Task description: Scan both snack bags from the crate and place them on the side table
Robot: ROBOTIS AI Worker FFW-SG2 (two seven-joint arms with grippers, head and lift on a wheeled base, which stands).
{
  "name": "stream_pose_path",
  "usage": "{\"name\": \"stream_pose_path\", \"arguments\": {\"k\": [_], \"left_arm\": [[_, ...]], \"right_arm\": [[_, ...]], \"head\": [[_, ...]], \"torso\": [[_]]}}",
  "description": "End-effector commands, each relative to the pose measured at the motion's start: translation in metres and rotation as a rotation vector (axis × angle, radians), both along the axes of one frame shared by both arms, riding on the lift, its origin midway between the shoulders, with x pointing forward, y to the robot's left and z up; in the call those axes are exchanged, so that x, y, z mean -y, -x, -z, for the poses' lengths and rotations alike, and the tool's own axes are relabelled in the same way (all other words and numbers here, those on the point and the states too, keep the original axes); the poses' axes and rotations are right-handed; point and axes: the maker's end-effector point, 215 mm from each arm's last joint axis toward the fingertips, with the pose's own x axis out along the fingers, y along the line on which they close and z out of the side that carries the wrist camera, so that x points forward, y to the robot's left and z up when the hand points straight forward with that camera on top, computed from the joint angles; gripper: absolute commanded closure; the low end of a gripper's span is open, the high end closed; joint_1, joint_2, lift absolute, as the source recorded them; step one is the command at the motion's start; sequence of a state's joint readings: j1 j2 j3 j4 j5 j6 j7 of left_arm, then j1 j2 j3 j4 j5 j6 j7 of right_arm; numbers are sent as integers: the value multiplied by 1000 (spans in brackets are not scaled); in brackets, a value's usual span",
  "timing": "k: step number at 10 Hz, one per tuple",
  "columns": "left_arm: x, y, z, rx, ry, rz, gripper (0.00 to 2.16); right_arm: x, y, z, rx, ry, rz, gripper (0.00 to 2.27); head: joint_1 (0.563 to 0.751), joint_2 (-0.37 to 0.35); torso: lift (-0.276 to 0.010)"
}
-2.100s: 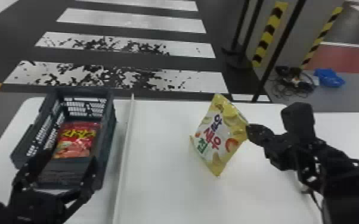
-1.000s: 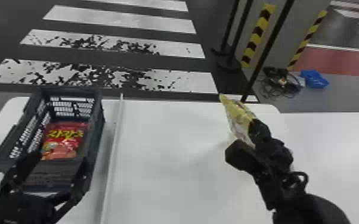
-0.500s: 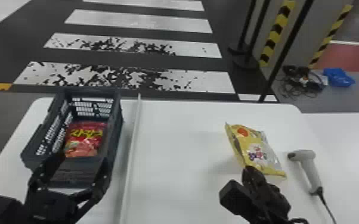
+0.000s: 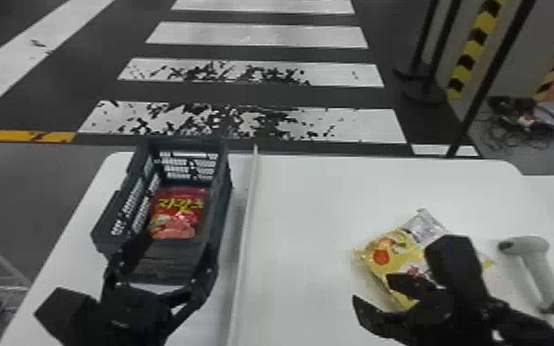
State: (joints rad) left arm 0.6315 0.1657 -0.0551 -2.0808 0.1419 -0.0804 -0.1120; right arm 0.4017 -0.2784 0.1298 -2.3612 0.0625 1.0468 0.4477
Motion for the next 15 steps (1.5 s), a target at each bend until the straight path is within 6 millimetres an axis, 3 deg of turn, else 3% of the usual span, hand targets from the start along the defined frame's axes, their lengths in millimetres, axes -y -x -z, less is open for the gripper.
{"name": "stream_pose_path", "arguments": {"k": [1, 3, 6, 7, 10, 11, 12, 13, 15], "left_arm": [[0, 1, 0, 1, -2, 1, 83], [1, 2, -1, 2, 1, 1, 83], [6, 1, -5, 17, 8, 7, 83], [6, 1, -5, 17, 7, 4, 83], [5, 2, -3, 13, 6, 3, 83], [5, 2, -3, 13, 6, 3, 83], [5, 2, -3, 13, 7, 2, 83], [6, 2, -3, 13, 8, 3, 83], [5, 2, -2, 10, 6, 4, 83]], "right_arm": [[7, -26, -44, 21, -230, 34, 53], [60, -60, -71, 59, -386, 120, 53], [128, -110, -79, 231, -428, 251, 56], [138, -122, -71, 260, -442, 286, 56], [139, -136, -43, 225, -490, 338, 66], [140, -138, -40, 218, -491, 342, 292], [141, -140, -39, 217, -489, 344, 1150], [149, -143, -34, 215, -453, 372, 2256], [160, -145, -29, 214, -410, 376, 2260]], "head": [[695, 41], [695, 44], [695, -84], [695, -102], [695, -137], [695, -135], [695, -135], [695, -135], [695, -149]], "torso": [[-95], [-95], [-95], [-95], [-95], [-95], [-95], [-95], [-95]]}}
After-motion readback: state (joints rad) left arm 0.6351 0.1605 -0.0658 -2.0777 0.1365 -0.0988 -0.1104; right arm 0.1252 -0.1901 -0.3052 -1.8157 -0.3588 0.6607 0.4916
